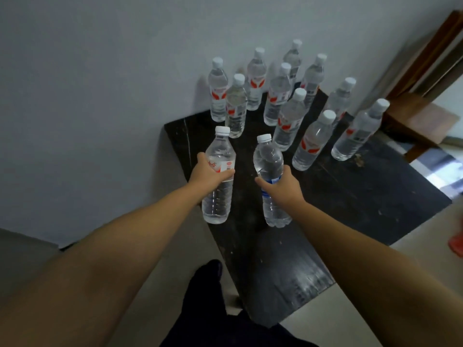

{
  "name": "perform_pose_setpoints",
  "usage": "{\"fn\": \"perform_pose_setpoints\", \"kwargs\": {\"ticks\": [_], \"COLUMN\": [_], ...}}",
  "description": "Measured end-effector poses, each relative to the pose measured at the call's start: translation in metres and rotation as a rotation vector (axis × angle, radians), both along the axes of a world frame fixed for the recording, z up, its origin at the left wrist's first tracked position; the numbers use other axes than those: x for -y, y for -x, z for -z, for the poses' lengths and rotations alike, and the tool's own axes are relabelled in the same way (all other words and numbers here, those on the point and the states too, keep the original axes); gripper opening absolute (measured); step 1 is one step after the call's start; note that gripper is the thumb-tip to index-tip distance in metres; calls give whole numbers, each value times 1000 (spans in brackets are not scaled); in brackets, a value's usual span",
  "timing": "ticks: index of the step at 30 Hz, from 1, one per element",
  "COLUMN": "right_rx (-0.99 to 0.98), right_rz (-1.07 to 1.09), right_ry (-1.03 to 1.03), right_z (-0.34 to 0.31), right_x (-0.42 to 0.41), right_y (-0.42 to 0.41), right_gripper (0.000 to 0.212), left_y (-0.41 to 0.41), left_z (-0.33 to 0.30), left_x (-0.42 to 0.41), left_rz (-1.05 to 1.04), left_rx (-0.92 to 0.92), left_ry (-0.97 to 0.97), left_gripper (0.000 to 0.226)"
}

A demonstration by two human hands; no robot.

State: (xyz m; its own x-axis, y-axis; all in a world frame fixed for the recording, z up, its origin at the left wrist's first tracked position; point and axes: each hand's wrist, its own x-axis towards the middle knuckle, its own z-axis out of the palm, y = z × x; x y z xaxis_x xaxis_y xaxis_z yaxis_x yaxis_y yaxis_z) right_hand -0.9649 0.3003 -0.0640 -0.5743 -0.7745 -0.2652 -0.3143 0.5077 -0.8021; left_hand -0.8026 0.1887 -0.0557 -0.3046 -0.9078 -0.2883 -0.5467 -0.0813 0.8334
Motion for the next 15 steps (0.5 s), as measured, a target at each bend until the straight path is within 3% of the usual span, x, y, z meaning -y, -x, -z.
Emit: {"fn": "perform_pose_setpoints", "kwargs": {"ticks": [6, 15], "right_rx": [22, 47], "right_rz": [152, 308], "right_ry": [30, 178], "right_z": [5, 34], "right_x": [43, 69], "right_y": [26, 29], "right_gripper": [72, 66], "left_y": [62, 116], "left_z": [-1, 19], "left_x": [75, 110], "left_rz": [120, 191], "left_rx": [5, -184], "left_ry": [-66, -10], "left_gripper": [77, 78]}}
